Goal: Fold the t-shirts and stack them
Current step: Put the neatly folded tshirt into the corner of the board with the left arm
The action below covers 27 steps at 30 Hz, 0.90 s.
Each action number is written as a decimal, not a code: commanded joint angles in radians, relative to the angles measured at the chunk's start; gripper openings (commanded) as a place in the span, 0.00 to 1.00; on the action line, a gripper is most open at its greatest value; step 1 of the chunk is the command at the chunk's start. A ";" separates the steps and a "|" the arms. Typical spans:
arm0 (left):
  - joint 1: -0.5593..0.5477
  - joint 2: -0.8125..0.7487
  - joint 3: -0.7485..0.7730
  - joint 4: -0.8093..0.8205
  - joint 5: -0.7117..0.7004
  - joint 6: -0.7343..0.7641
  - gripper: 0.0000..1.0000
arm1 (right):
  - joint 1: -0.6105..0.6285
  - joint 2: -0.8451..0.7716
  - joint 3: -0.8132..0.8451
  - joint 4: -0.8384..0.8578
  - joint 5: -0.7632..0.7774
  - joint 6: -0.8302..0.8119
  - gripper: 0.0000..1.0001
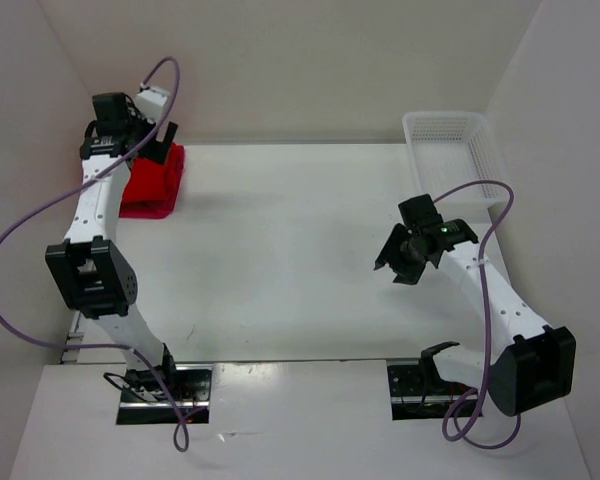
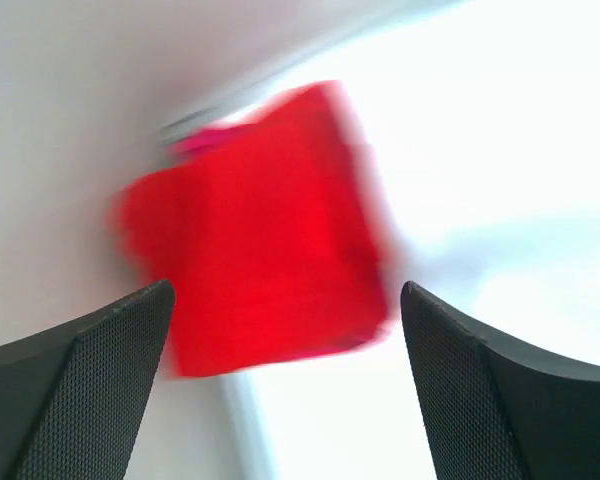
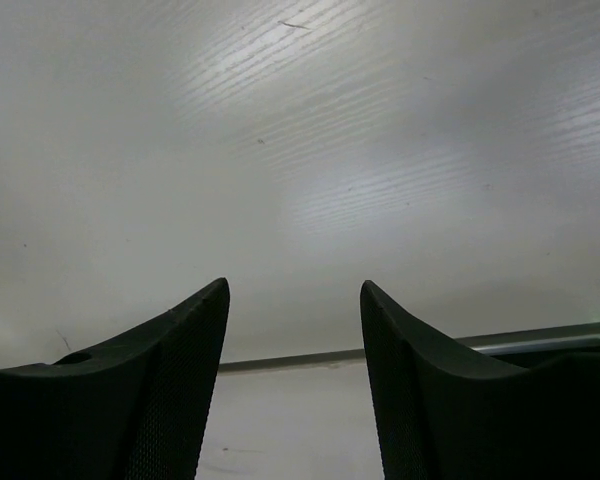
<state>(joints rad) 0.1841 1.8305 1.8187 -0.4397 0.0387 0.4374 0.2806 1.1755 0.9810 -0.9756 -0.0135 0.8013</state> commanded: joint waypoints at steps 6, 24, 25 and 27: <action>-0.144 -0.223 -0.266 -0.263 0.421 0.009 1.00 | -0.008 0.018 0.048 0.055 0.038 -0.065 0.65; -0.377 -0.471 -0.832 -0.260 0.507 0.152 1.00 | -0.017 0.026 0.059 0.095 0.084 -0.126 0.83; -0.388 -0.485 -0.861 -0.260 0.507 0.152 1.00 | -0.017 0.010 0.059 0.095 0.084 -0.135 0.84; -0.400 -0.499 -0.883 -0.260 0.536 0.184 1.00 | -0.017 0.001 0.059 0.106 0.084 -0.136 0.85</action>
<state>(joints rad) -0.2024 1.3514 0.9707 -0.7227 0.5243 0.5491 0.2703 1.2171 1.0378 -0.9253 0.0509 0.6849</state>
